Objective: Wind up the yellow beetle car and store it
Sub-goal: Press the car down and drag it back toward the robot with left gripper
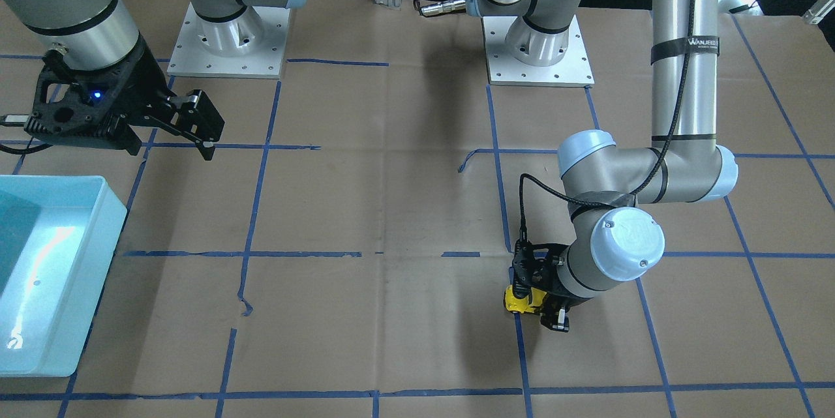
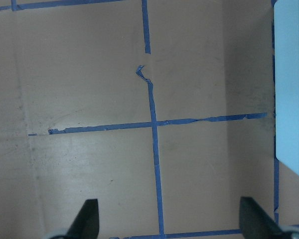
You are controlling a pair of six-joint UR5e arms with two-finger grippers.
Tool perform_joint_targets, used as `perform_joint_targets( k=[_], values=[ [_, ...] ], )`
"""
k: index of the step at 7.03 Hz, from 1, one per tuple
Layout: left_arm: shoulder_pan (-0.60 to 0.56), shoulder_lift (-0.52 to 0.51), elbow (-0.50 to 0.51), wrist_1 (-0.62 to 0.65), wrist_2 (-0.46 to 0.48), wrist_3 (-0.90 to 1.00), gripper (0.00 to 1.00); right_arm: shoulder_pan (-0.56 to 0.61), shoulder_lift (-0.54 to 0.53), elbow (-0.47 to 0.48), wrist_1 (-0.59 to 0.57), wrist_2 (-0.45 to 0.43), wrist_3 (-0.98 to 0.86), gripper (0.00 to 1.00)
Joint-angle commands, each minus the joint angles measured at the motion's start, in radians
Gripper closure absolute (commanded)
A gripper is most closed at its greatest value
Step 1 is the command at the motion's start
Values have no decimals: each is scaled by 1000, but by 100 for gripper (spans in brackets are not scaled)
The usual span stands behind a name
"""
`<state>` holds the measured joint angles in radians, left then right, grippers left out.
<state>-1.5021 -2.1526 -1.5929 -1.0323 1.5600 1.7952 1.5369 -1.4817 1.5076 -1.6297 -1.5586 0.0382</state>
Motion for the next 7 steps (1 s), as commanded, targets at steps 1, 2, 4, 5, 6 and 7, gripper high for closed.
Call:
perform_joint_targets(
  k=[1,2,4,5,6,7],
  values=[
    [13,0,-1,0,0,3,92,0,0,0,-1,0,0,0],
    [31,0,1,0,-5,-2,92,0,0,0,-2,0,0,0],
    [37,2,-1,0,-6,1,92,0,12,-7,-4,2,2,0],
    [52,2,-2,0,-8,3,92,0,26,-16,-4,2,3,0],
    [59,2,-2,0,-8,3,92,-1,26,-17,-4,2,2,0],
    [59,2,-2,0,-8,6,92,-1,21,-7,-4,2,2,0]
  ],
)
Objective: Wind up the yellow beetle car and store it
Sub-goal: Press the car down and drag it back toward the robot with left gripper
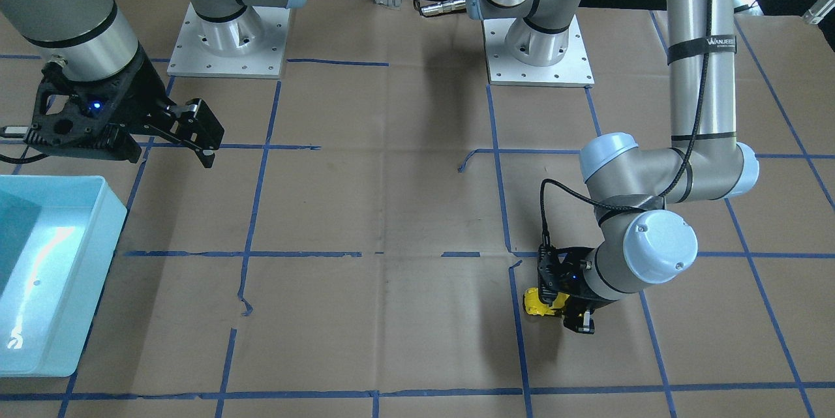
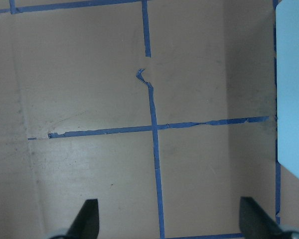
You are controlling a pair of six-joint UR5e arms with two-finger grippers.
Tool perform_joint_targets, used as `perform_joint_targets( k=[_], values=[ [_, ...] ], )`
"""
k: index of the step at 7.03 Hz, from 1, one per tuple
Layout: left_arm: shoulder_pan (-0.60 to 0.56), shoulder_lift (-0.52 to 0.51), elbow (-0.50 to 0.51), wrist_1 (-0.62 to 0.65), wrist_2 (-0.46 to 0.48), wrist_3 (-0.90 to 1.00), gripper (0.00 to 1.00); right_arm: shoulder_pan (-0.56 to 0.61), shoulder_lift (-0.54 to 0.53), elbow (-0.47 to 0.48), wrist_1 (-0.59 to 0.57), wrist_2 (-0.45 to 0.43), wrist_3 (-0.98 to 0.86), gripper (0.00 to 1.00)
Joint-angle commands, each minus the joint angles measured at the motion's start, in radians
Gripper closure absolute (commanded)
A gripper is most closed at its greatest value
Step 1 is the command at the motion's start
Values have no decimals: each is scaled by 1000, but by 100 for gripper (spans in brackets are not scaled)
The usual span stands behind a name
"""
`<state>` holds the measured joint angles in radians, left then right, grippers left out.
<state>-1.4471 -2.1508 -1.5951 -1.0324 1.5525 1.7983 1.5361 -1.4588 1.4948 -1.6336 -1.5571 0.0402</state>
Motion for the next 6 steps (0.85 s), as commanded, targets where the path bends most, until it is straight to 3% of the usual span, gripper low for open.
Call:
perform_joint_targets(
  k=[1,6],
  values=[
    [5,0,1,0,1,3,92,-1,-6,7,1,2,0,0],
    [68,-1,0,0,-3,32,92,-5,2,4,-14,32,1,0]
  ],
)
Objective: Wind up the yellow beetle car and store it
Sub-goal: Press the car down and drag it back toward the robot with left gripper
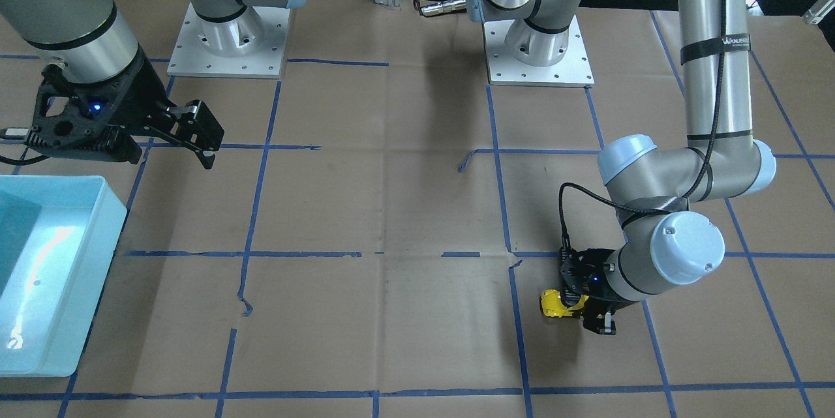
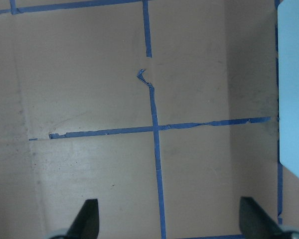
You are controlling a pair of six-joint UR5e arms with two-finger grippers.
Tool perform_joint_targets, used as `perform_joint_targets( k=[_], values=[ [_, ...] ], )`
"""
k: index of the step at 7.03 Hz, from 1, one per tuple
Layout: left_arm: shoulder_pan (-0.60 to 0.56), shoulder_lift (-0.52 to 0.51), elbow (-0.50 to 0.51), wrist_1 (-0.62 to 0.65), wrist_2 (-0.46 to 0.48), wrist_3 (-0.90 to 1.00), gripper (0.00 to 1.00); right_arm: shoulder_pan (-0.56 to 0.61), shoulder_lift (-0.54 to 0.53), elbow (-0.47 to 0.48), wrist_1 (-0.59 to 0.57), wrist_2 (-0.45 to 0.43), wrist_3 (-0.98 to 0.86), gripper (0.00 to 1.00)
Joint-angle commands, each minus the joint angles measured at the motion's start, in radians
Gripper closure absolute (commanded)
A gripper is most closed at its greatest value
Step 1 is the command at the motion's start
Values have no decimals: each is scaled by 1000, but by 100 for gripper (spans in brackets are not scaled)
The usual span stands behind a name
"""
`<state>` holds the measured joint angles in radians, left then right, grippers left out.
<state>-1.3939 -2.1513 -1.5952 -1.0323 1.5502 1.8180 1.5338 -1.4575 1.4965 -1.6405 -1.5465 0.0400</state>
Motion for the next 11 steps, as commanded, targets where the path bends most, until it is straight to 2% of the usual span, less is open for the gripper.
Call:
perform_joint_targets(
  k=[1,4,11],
  values=[
    [16,-1,0,0,1,12,92,-17,-12,4,-4,23,0,0],
    [33,-28,12,5,2,14,91,-17,-17,4,-2,23,1,0],
    [36,-13,23,5,8,15,92,-4,-15,-2,-4,26,0,0]
  ],
)
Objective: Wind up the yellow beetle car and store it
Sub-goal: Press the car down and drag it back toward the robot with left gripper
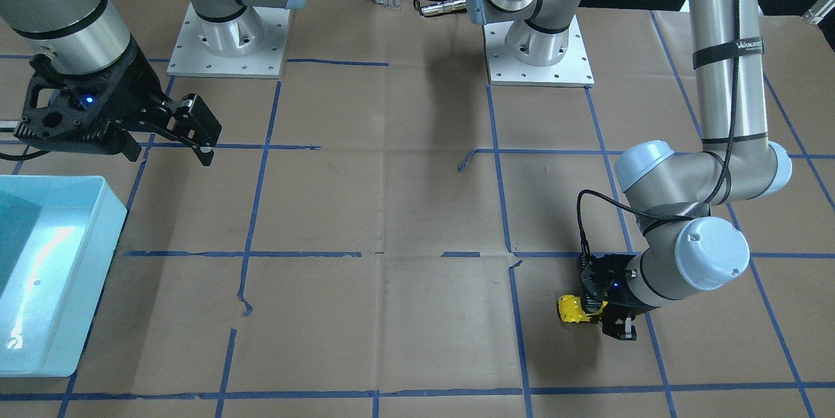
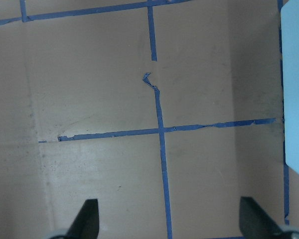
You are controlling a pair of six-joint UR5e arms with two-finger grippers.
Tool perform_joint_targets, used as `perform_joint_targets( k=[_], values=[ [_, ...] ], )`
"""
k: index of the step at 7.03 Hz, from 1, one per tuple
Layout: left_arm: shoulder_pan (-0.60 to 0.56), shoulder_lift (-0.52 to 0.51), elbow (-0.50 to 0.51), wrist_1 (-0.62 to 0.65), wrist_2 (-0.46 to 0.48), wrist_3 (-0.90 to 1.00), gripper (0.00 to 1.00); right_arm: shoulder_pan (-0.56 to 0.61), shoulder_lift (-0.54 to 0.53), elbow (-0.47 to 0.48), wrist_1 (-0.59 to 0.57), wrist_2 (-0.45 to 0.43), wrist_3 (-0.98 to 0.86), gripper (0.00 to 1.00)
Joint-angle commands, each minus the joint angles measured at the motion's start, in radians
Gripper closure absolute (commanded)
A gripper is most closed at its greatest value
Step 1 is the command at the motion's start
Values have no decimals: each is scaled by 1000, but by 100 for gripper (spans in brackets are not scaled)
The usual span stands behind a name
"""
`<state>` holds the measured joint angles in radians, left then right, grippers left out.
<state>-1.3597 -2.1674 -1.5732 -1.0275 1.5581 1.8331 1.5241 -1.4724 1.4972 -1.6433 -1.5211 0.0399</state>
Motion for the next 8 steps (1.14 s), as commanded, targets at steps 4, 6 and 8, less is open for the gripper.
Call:
perform_joint_targets(
  k=[4,6,8],
  values=[
    [24,4,-4,-2,0,21,92,7,11,6,0,1,-11,0],
    [24,4,-2,-2,0,23,92,7,10,0,-1,3,-2,0],
    [25,6,-1,-2,2,23,92,7,11,-3,-4,3,-2,0]
  ],
)
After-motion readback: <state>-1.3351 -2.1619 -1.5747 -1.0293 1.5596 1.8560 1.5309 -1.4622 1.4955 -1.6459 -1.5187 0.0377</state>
